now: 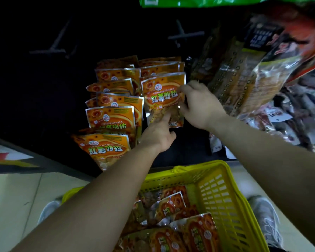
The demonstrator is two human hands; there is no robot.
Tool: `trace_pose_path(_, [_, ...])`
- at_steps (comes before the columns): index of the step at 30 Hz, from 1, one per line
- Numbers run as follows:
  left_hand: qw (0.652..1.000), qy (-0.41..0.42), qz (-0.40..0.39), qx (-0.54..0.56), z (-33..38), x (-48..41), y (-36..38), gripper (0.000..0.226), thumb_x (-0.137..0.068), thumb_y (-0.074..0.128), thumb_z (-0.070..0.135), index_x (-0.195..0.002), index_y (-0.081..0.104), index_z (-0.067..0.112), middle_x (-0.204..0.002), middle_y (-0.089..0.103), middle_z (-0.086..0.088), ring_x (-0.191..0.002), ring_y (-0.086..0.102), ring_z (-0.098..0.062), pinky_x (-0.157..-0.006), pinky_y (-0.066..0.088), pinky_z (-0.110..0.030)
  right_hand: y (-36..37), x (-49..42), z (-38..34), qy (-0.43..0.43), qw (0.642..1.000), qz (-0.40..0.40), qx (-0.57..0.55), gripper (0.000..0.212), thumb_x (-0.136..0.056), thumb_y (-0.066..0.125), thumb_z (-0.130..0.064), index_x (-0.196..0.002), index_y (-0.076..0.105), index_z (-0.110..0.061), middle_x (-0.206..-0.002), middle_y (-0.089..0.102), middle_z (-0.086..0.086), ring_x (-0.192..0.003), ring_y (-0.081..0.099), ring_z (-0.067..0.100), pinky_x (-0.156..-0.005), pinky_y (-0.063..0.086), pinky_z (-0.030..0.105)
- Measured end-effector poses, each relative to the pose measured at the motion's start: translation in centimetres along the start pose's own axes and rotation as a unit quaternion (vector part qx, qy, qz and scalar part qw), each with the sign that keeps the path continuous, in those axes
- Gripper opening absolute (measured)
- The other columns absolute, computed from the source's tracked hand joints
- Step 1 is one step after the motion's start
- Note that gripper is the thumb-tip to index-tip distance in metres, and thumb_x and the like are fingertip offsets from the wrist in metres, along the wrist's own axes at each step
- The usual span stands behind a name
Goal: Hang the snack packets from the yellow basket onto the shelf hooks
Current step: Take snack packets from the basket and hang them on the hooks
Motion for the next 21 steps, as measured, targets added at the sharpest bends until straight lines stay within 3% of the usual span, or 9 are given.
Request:
trace_pose_path(6, [1.000, 0.030, 0.003, 0.005, 1.1, 6.7, -4.0, 0.073, -0.095, 0.060, 0.034, -0.156, 0.021, 0.038, -0.156, 0.040, -0.003, -0.137, 0.046, -0.026, -0.108, 0.043, -0.039, -2.6, 6.5, -1.6, 0.041, 0.998, -0.041, -0.002, 0.040, -0.093, 0.053, -0.022, -0.133, 0.054, -0.014, -0.125, 0.051, 0.013, -0.119, 0.047, 0.036, -0.094, 0.047, 0.048])
trace_pose_path(10, [0.999, 0.041, 0.002, -0.005, 0.8, 12.3, -5.6, 0.070, -0.095, 0.060, 0.038, -0.155, 0.024, 0.038, -0.150, 0.048, -0.005, -0.129, 0.052, -0.028, -0.100, 0.047, -0.038, -3.6, 12.1, -2.5, 0.079, 0.995, -0.061, -0.015, 0.038, -0.093, 0.055, -0.021, -0.131, 0.056, -0.016, -0.125, 0.051, 0.012, -0.119, 0.048, 0.036, -0.096, 0.046, 0.045])
trace_pose_path(15, [0.998, 0.016, -0.042, -0.037, -2.6, 19.0, -2.7, 0.071, -0.095, 0.061, 0.043, -0.155, 0.024, 0.037, -0.151, 0.046, -0.004, -0.127, 0.054, -0.027, -0.094, 0.049, -0.037, -1.0, 19.5, -3.4, 0.110, 0.988, -0.107, -0.036, 0.034, -0.094, 0.054, -0.024, -0.127, 0.056, -0.018, -0.125, 0.050, 0.009, -0.116, 0.050, 0.036, -0.087, 0.049, 0.044])
trace_pose_path(21, [0.990, -0.032, -0.102, -0.089, -7.7, 23.0, 3.3, 0.071, -0.091, 0.062, 0.047, -0.153, 0.032, 0.029, -0.142, 0.055, -0.010, -0.122, 0.057, -0.032, -0.096, 0.050, -0.040, 5.5, 26.4, -3.1, 0.170, 0.949, -0.261, -0.042, 0.043, -0.093, 0.054, -0.030, -0.135, 0.050, -0.019, -0.132, 0.050, 0.014, -0.119, 0.052, 0.039, -0.094, 0.046, 0.042])
Point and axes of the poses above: each hand's wrist, its own x-axis away from the middle knuckle, its own y-axis out of the palm, z = x × y, the point moved 1 cm from there along -x, towards the middle knuckle
